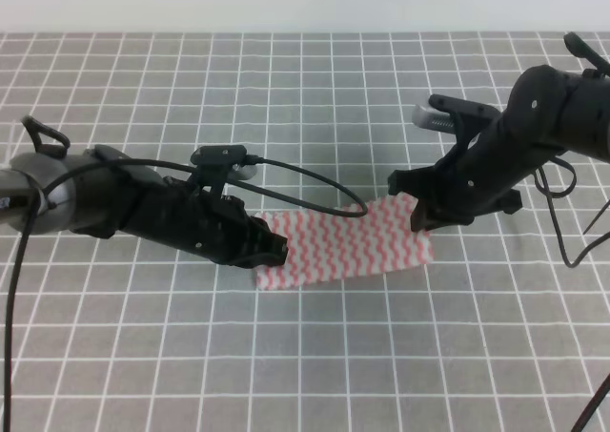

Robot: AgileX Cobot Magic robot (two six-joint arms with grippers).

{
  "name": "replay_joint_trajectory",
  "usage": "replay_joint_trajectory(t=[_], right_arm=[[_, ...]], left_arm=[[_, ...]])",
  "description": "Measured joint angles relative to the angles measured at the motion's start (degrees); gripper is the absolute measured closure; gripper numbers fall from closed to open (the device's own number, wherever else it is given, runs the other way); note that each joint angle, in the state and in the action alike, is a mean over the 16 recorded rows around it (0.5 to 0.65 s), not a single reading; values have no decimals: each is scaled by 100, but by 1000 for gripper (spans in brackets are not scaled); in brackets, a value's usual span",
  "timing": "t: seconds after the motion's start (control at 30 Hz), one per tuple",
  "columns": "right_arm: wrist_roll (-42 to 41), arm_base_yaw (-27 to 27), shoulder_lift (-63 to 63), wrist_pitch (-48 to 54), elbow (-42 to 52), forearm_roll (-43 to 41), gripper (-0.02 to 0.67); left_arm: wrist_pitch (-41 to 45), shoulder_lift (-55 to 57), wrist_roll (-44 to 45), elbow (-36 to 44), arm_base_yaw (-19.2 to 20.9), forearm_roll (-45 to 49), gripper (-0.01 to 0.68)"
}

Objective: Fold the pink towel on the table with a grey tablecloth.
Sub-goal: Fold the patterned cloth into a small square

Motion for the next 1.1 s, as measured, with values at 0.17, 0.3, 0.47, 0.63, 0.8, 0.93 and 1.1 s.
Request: replay_joint_trajectory(t=[0.17,0.3,0.47,0.63,0.8,0.93,1.1], right_arm=[[113,1,22,-26,0,-134,644],[125,0,40,-50,0,-142,599],[127,1,86,-57,0,-134,531],[123,1,152,-63,0,-105,471],[120,-1,212,-86,0,-83,440],[115,-1,248,-124,1,-83,438],[110,-1,272,-155,1,-98,436]], left_arm=[[1,2,0,0,0,13,673],[1,0,0,0,0,23,673],[2,-2,0,0,0,35,673],[2,-2,0,0,0,40,673],[2,0,0,0,0,45,673],[2,0,0,0,0,48,673],[2,-5,0,1,0,52,673]])
